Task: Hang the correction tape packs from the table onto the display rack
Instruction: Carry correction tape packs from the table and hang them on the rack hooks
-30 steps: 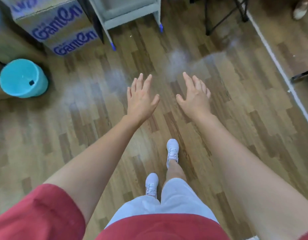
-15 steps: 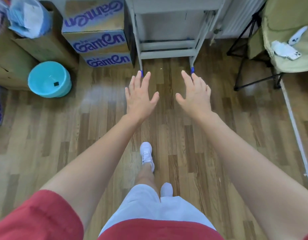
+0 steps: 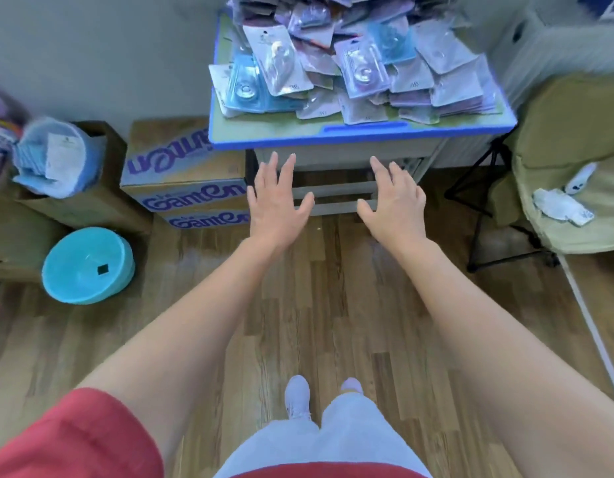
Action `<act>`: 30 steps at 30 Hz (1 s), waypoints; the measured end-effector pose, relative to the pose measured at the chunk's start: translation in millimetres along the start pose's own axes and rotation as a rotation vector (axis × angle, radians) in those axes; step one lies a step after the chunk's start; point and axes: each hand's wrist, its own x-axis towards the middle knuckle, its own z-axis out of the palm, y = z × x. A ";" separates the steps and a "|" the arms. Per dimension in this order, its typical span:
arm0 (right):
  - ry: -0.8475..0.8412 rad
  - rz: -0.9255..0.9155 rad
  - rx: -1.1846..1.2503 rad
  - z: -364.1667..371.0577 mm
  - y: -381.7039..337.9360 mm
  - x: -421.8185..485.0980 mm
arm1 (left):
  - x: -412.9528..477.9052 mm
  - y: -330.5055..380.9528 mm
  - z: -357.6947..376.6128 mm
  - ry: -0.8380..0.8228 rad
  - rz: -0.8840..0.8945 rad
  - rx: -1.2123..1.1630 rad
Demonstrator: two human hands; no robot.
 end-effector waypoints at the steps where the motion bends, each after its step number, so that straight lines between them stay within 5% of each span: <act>1: 0.004 0.002 -0.002 -3.0 0.7 16.3 | 15.8 5.0 -1.0 0.003 0.006 0.000; 18: -0.142 -0.061 0.023 -1.4 16.4 252.1 | 231.8 42.0 20.0 0.149 -0.229 0.062; 30: -0.185 0.064 -0.213 19.5 -0.7 305.9 | 311.5 25.2 24.0 0.003 -0.366 0.190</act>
